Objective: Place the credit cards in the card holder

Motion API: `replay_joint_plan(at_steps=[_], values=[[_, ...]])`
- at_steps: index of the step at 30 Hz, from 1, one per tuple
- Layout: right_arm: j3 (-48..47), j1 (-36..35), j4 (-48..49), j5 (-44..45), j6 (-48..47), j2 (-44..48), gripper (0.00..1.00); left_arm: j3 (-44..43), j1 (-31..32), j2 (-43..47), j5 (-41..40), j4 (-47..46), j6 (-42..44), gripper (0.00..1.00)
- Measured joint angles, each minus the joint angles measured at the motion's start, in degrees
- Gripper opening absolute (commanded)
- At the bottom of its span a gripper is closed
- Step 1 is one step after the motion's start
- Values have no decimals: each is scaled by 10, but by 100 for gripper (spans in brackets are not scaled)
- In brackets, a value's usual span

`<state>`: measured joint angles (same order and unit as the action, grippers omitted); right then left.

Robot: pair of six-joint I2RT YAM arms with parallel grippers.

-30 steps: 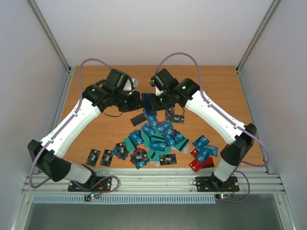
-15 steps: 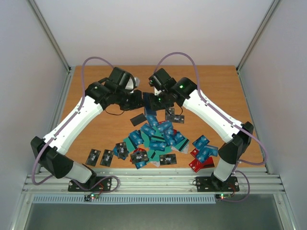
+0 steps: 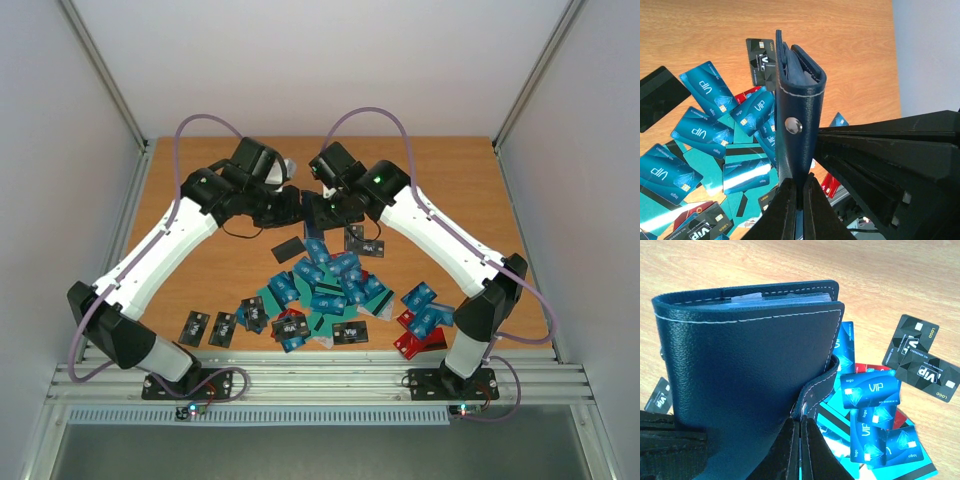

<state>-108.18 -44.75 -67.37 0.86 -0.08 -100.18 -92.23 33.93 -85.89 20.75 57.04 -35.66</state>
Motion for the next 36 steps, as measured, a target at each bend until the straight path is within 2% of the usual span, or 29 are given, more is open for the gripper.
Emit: replay_joint_plan(at_steps=[8, 14, 15, 18, 21, 28, 36], values=[[6, 2, 12, 7, 0, 3, 1, -21, 2, -8, -7, 12, 2, 0], [113, 67, 37, 8, 0, 30, 1, -51, 3, -9, 5, 37, 10, 0], [122, 75, 47, -1, -1, 34, 6, -50, 6, -11, 6, 37, 12, 0], [144, 89, 55, -22, -9, 54, 43, -50, 7, -14, 10, 39, 16, 0], [174, 120, 63, -52, -14, 79, 66, -52, 7, -14, 14, 39, 17, 0], [282, 240, 109, -192, -15, 181, 78, -101, 5, -47, 32, 53, 45, 0], [347, 296, 224, -402, 43, 273, 85, -153, 5, -90, 70, 62, 75, 0]])
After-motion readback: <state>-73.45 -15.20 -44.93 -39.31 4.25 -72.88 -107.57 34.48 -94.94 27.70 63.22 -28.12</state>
